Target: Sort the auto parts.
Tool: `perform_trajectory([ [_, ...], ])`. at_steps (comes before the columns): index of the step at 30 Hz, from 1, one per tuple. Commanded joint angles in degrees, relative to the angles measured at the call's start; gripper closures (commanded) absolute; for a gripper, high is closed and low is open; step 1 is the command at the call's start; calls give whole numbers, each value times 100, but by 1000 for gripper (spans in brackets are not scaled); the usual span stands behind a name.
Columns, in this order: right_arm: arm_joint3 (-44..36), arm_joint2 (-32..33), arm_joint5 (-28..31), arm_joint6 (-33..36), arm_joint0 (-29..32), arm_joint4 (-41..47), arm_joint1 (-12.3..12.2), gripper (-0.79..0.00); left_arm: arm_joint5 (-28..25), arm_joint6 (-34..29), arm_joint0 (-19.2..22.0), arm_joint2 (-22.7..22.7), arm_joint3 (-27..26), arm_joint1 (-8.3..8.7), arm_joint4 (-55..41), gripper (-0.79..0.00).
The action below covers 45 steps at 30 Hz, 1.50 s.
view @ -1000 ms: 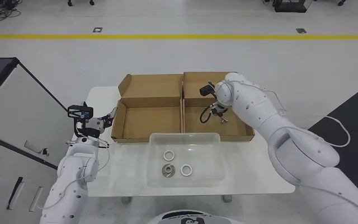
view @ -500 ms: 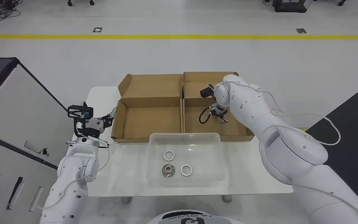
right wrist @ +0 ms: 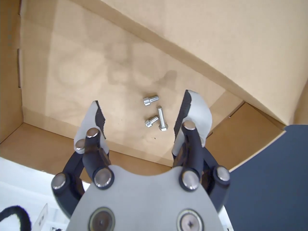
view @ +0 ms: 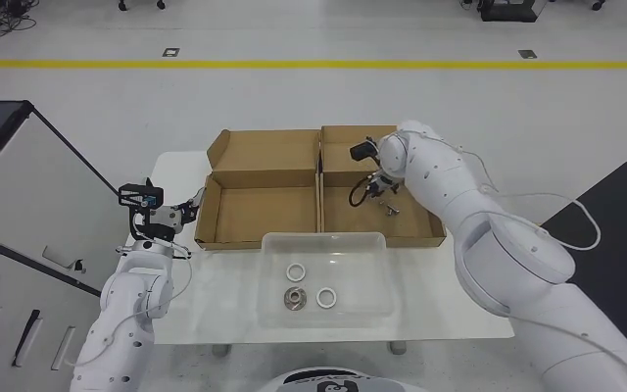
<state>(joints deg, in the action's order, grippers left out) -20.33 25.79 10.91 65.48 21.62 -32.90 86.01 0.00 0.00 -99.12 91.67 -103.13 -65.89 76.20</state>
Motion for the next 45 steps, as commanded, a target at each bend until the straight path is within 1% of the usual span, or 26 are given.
perform_trajectory([
  [1, -35, 90, 173, -24, -29, 115, -32, -785, 0, 0, 0, 0, 0, 0, 0, -785],
  [5, -166, 300, 613, -56, -75, 362, -140, -785, 0, 0, 0, 0, 0, 0, 0, -785],
  [9, -434, 569, 1093, -94, -111, 623, -317, -785, 0, 0, 0, 0, 0, 0, 0, -785],
  [13, -862, 897, 1480, -9, -56, 874, -568, -785, 0, 0, 0, 0, 0, 0, 0, -785],
  [18, -1802, 1467, 1781, 316, 234, 1284, -973, -785, 0, 0, 0, 0, 0, 0, 0, -785],
  [23, -3178, 2281, 1834, 864, 864, 1784, -1459, -785, 0, 0, 0, 0, 0, 0, 0, -785],
  [27, -4393, 2982, 1558, 1232, 1552, 2077, -1848, -785, 0, 0, 0, 0, 0, 0, 0, -785],
  [32, -5592, 3702, 1264, 1527, 2387, 3050, -2282, -785, 0, 0, 0, 0, 0, 0, 0, -785],
  [37, -6267, 4216, 1154, 1637, 2948, 4109, -2697, -785, 0, 0, 0, 0, 0, 0, 0, -785],
  [45, -6727, 4769, 1116, 1677, 3570, 5477, -3310, -785, 0, 0, 0, 0, 0, 0, 0, -785],
])
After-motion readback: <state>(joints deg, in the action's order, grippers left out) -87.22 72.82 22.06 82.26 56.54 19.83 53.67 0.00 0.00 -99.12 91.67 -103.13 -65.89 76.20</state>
